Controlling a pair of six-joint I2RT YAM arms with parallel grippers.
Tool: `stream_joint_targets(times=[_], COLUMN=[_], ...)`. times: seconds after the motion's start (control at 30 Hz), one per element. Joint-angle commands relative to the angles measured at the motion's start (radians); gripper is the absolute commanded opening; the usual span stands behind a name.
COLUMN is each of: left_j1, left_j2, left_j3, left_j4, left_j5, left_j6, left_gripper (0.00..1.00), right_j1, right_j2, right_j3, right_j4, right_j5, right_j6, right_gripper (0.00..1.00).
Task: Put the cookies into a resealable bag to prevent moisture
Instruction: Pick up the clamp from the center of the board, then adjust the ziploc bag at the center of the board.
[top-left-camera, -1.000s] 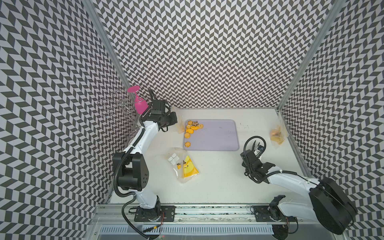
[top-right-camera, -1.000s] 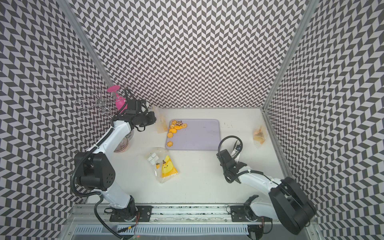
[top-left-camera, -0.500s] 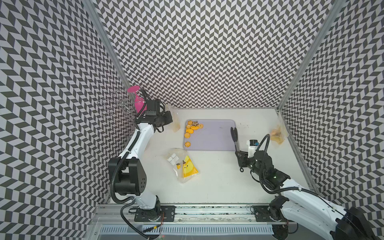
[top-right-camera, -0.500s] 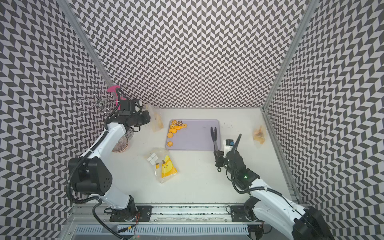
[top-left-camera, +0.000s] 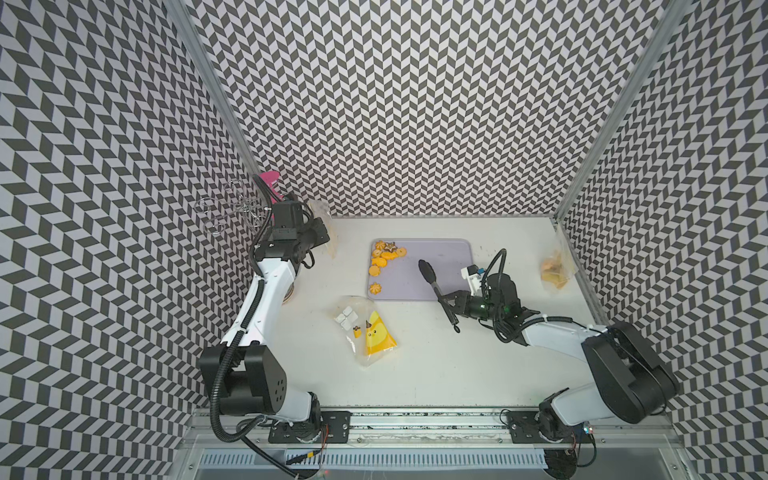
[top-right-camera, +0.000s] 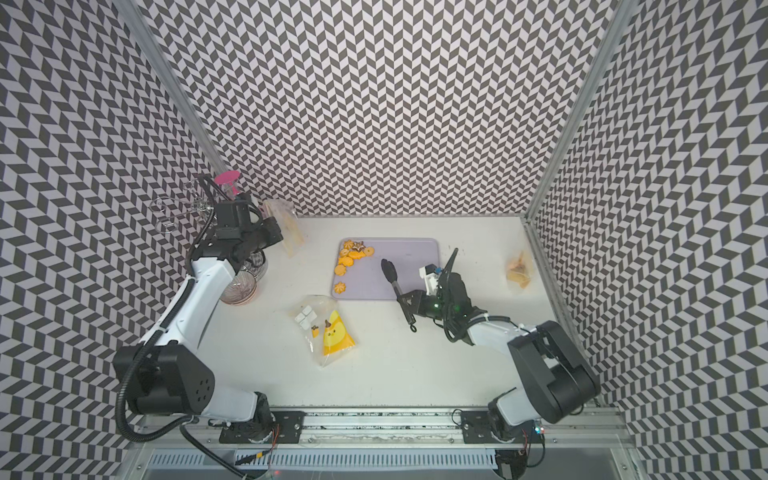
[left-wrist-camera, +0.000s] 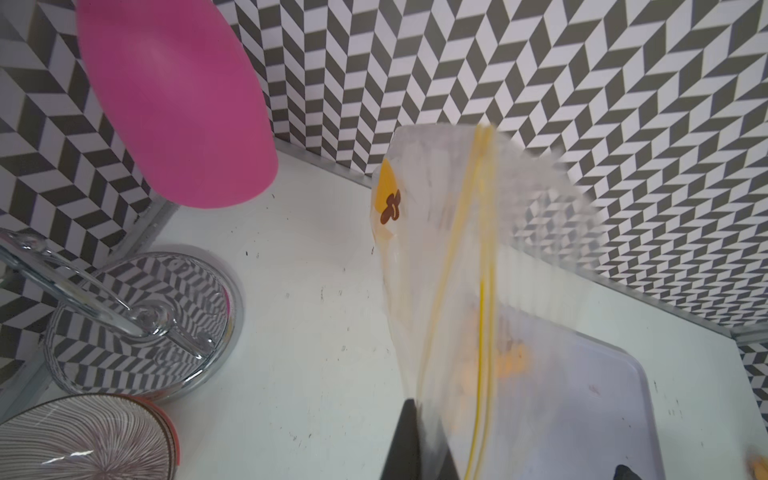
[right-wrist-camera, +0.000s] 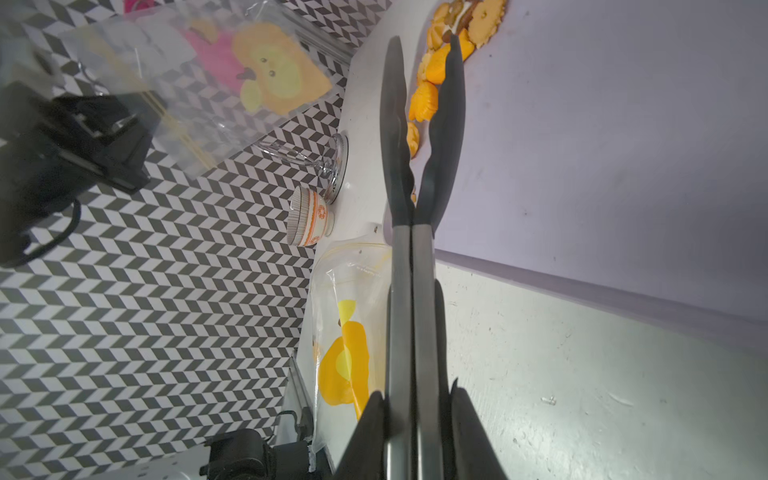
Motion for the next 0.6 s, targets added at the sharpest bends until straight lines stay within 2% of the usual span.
stream_joint_targets(times=[0.0, 0.13, 0.57], left_j1=[0.005, 0.006, 0.010], left_j2=[-0.005, -0.006, 0.020], left_j3=[-0.006, -0.004, 0.022], left_j4=[0.023, 0.022, -0.020], left_j5=[-0.010, -0.012, -0.038], left_j6=[-0.008, -0.008, -0.008], left_gripper=[0.00, 0.00, 0.00], right_j1=[-0.014, -0.026, -0.081], right_j2=[0.042, 0.088, 0.113], right_j3=[0.051, 0.063, -0.021], right_j4=[0.010, -0.101, -0.147], right_j5=[-0.025, 0.034, 0.096], right_j6=[0.082, 0.092, 0.156], right_gripper=[0.00, 0.00, 0.00])
